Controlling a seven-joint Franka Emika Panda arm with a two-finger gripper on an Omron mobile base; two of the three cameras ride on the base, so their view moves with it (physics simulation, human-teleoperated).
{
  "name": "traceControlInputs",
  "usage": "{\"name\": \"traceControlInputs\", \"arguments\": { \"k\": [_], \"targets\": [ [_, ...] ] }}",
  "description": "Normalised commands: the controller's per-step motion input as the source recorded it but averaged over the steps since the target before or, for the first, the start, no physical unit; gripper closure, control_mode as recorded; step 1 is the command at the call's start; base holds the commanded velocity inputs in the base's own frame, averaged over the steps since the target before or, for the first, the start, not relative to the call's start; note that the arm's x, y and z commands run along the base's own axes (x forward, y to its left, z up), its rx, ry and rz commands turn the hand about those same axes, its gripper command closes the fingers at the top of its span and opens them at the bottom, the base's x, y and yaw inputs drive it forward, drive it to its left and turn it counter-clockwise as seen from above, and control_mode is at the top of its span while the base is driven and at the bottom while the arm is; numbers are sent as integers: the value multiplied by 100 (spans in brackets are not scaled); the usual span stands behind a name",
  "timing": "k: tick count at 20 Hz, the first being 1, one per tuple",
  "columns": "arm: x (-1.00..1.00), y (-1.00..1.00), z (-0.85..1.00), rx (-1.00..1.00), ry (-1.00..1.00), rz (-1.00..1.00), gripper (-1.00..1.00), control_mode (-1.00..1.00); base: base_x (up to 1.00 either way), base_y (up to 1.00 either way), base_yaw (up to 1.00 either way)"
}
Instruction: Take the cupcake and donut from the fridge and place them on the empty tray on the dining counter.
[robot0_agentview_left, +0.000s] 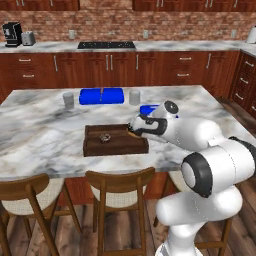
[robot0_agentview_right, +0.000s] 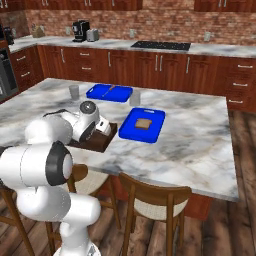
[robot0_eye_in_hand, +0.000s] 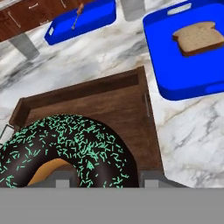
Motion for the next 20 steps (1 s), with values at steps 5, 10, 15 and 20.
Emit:
{"name": "traceControlInputs", "arguments": {
  "k": [5, 10, 15, 20],
  "targets": [
    [47, 7, -44, 0, 6, 0, 100, -100, 0, 0, 0],
    [40, 2, -37, 0, 8, 0, 100, -100, 0, 0, 0],
    [29, 0, -32, 0, 8, 0, 100, -100, 0, 0, 0],
    [36, 6, -28, 0, 6, 0, 100, -100, 0, 0, 0]
  ]
}}
